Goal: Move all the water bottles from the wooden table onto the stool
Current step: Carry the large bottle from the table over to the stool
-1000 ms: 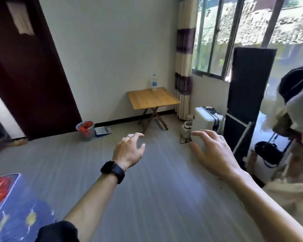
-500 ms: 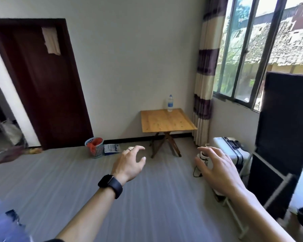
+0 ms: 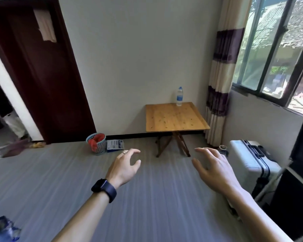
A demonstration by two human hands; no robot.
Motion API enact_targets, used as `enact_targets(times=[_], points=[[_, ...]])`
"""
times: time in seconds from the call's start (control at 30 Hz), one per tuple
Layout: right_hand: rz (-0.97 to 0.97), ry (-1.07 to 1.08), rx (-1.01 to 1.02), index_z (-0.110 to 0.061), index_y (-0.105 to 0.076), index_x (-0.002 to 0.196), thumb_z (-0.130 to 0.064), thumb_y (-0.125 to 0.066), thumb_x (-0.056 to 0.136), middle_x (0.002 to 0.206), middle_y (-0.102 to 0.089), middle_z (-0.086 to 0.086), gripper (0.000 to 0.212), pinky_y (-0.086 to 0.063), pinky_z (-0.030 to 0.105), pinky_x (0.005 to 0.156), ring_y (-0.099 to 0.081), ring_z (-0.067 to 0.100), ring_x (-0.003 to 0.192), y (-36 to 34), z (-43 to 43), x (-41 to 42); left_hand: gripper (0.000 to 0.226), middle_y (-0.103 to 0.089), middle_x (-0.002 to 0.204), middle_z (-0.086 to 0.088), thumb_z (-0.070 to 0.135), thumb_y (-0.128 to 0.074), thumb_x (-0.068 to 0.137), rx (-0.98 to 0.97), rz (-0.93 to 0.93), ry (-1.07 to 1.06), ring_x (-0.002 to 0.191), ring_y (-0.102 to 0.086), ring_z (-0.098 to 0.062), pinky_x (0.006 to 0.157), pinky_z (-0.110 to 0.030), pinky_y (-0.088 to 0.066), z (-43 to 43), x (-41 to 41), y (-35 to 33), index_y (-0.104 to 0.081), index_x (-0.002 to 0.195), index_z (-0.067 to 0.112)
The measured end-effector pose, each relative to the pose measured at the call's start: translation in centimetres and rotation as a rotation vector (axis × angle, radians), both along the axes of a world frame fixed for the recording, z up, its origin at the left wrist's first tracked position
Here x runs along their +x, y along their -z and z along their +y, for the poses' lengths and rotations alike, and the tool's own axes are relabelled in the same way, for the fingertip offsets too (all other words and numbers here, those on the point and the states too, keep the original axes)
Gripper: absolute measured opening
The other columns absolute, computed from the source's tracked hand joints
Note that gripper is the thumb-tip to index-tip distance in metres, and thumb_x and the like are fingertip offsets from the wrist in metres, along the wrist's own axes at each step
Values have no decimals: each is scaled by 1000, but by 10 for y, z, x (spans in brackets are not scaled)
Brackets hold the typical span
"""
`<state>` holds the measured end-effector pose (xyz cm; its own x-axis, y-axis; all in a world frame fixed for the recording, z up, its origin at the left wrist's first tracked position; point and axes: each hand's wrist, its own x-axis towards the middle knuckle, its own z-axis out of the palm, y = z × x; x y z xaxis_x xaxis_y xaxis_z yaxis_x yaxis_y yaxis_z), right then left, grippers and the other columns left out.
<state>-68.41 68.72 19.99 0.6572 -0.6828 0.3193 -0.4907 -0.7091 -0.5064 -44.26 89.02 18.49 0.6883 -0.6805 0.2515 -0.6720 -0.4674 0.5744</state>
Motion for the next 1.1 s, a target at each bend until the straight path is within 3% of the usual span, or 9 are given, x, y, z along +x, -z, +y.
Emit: enact_targets(times=[0.6, 1.1], points=[[39, 162, 97, -40, -57, 131, -47, -60, 91, 139, -53, -8, 40, -38, 35, 105, -47, 22, 124, 43, -210, 239, 32, -60, 128, 7, 33, -63, 93, 49, 110, 114, 123, -54, -12, 98, -32, -47, -236, 269, 56, -60, 124, 33], [110, 37, 178, -37, -53, 136, -53, -52, 94, 140, -53, -6, 44, -38, 34, 103, -45, 25, 129, 83, -424, 496, 32, -58, 132, 7, 34, -61, 95, 148, 163, 35, 125, -52, -14, 96, -27, -41, -432, 491, 73, -58, 127, 35]])
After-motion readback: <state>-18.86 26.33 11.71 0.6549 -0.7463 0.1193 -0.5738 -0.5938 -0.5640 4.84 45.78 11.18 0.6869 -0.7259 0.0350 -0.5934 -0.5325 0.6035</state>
